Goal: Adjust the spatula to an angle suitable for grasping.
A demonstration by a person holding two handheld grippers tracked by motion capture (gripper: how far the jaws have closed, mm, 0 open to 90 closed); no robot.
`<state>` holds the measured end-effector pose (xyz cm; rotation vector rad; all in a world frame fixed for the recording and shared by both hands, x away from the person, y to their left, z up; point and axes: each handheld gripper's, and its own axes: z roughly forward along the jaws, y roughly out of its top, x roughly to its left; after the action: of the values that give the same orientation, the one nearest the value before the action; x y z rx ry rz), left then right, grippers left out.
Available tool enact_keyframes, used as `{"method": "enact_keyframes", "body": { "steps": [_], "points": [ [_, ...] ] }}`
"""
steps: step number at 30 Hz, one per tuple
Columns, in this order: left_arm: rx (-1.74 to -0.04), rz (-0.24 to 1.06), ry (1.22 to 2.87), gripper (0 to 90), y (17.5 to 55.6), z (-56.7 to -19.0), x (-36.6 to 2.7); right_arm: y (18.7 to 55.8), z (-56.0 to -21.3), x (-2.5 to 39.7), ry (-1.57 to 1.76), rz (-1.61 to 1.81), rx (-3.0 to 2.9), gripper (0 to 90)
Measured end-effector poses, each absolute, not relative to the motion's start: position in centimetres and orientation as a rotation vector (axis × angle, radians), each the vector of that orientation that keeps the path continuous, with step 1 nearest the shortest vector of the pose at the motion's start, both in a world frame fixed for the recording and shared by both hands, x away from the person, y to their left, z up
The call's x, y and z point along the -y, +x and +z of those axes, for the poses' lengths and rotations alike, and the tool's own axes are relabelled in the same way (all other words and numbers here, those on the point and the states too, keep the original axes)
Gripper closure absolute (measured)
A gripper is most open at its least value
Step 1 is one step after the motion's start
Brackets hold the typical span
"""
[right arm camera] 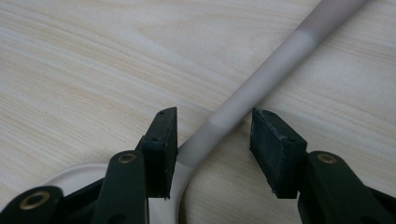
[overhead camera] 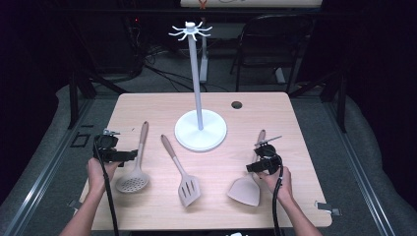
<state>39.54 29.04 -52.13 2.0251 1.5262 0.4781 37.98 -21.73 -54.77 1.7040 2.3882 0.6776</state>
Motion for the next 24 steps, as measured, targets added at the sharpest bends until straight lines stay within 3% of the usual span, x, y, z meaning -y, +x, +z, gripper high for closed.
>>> {"method": "enact_keyframes", "body": {
  "steps": [24],
  "points": [
    [-1.519, 0.464, 2.030, 2.1, 39.30, -52.09, -29.14, 38.35, -54.89, 21.98, 1.724, 0.703, -2.432, 59.1]
  ]
}}
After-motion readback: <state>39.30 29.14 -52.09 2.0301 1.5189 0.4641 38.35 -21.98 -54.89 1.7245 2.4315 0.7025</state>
